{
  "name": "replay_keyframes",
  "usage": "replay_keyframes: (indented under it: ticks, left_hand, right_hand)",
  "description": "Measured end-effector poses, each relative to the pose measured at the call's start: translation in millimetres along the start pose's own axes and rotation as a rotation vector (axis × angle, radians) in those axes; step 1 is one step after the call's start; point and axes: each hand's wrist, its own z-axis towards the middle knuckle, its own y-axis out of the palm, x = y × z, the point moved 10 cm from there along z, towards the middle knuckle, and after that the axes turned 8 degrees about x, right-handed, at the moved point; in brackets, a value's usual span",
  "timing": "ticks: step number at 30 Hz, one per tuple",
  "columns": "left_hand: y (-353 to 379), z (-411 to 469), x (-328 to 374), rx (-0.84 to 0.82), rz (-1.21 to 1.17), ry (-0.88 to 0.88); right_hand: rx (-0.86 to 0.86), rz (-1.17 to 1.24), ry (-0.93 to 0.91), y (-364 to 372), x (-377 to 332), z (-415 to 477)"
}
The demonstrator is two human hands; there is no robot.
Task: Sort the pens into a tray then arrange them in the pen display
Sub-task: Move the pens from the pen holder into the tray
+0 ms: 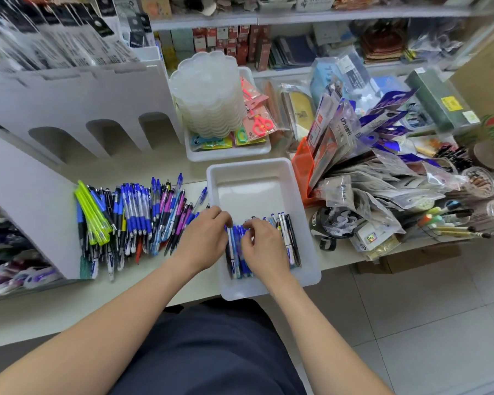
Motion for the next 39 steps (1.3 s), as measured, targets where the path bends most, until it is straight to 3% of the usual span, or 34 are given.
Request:
replay_keyframes:
  ticks: [9,15,22,26,29,34,39]
  left_hand:
    - [-58.7,-40.0,-105.6,0.104,0.207,-0.277]
    - [-78.1,-52.0,-132.8,0.062,0.261,-0.295]
    - [-86.5,-44.8,-148.7,-0.018,0.230,-0.278]
    - [-84.3,-41.7,-150.2,-0.064,0.235,-0.222]
    - [-82.5,-37.5,-149.3,-0.082,0.217,-0.183]
    - [-81.4,-26.1,-153.2,-0.117,0.180,-0.151]
    - [-78.3,-23.2,-155.1,-0.148,0.181,-0.129]
  right_hand:
    - [-0.349,0.081,-0.084,100.5,-95.2,-18.1]
    - [-0.324,-0.009,0.179,135.2,-79.0,-1.1]
    - [-0.461,-0.247,0.330,176.7,-77.4,1.6]
    - [-0.441,-0.327,0.396,190.4,-75.0,15.4]
    - [-0.371,-0.455,0.317,191.2,-78.1,25.1]
    - [-0.203,-0.417,0.161,178.5,-84.2,27.8]
    - [-0.230,-0.394,0.291,177.2,-77.0,10.9]
